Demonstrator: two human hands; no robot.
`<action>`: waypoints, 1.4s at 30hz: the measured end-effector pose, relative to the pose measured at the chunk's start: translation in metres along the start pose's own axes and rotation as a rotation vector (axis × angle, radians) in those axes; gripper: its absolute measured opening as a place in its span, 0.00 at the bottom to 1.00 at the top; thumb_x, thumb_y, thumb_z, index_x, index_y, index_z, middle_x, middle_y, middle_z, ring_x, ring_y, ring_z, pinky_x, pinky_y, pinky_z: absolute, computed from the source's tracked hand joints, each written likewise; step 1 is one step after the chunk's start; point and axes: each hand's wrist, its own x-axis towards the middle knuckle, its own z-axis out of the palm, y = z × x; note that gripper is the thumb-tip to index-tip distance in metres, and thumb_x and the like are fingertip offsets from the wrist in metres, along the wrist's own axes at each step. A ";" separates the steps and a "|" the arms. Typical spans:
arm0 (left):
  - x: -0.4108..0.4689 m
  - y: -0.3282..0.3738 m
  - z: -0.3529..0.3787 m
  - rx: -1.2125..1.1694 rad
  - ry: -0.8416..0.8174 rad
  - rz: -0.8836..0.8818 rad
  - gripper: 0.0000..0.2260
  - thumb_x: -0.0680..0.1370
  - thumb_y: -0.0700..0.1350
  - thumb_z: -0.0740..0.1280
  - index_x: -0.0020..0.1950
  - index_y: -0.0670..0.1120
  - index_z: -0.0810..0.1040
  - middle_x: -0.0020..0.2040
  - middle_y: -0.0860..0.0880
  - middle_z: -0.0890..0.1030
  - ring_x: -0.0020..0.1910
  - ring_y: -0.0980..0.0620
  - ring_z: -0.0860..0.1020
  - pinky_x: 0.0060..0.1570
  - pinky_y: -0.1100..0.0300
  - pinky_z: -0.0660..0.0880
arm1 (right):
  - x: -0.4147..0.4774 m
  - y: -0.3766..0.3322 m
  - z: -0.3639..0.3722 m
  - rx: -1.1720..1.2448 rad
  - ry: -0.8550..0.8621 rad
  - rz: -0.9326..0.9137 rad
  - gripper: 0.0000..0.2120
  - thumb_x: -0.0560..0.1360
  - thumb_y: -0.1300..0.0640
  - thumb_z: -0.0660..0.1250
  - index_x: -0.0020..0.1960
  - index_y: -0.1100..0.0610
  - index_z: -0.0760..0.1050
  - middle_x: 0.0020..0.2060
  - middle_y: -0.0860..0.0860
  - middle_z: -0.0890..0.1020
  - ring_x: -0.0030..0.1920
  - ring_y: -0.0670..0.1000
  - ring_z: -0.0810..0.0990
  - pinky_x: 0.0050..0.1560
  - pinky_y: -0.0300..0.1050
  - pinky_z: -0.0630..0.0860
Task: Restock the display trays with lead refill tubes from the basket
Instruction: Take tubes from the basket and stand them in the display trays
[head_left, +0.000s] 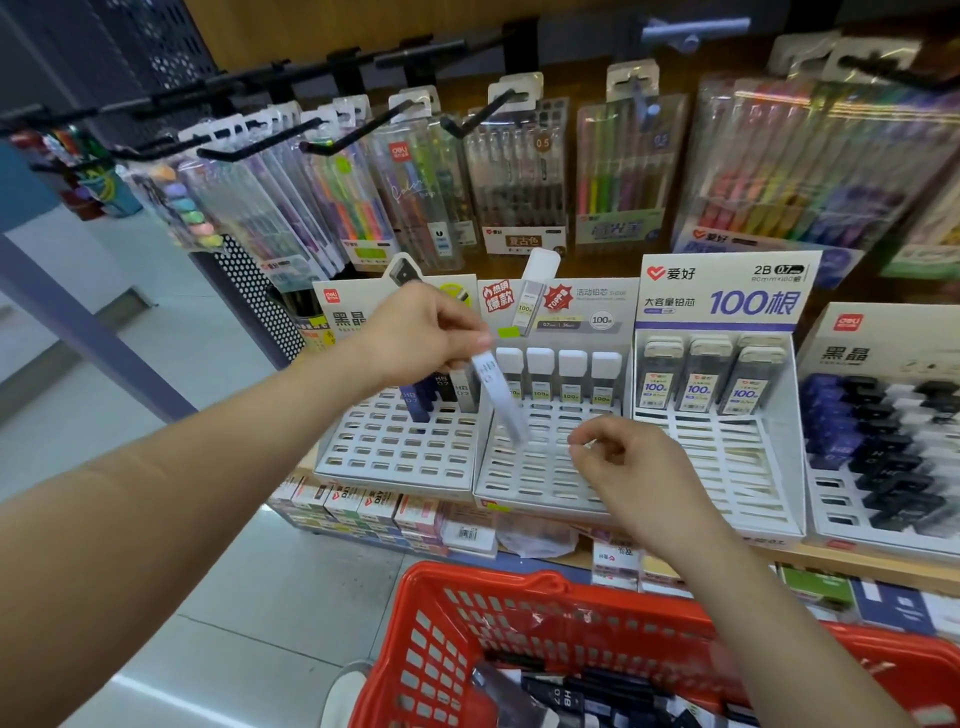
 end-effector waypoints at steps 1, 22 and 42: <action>0.002 -0.004 -0.009 0.086 0.045 0.024 0.04 0.75 0.42 0.71 0.48 0.44 0.84 0.39 0.46 0.84 0.34 0.55 0.78 0.40 0.63 0.79 | -0.001 0.001 0.000 -0.108 0.000 -0.030 0.04 0.78 0.56 0.66 0.50 0.49 0.79 0.36 0.45 0.77 0.35 0.44 0.75 0.39 0.41 0.70; -0.012 -0.047 0.012 0.586 0.019 0.296 0.08 0.78 0.39 0.66 0.51 0.39 0.83 0.47 0.42 0.83 0.48 0.43 0.79 0.50 0.54 0.72 | -0.036 -0.001 0.101 -0.755 -0.091 -0.315 0.31 0.59 0.45 0.81 0.61 0.50 0.81 0.58 0.56 0.81 0.59 0.59 0.81 0.58 0.62 0.76; -0.049 0.043 0.037 0.346 -0.096 0.317 0.07 0.76 0.42 0.68 0.49 0.49 0.84 0.40 0.54 0.83 0.39 0.58 0.79 0.46 0.60 0.76 | -0.070 0.001 -0.005 -0.436 -0.288 -0.269 0.11 0.80 0.53 0.59 0.58 0.47 0.78 0.49 0.45 0.82 0.49 0.48 0.78 0.51 0.47 0.76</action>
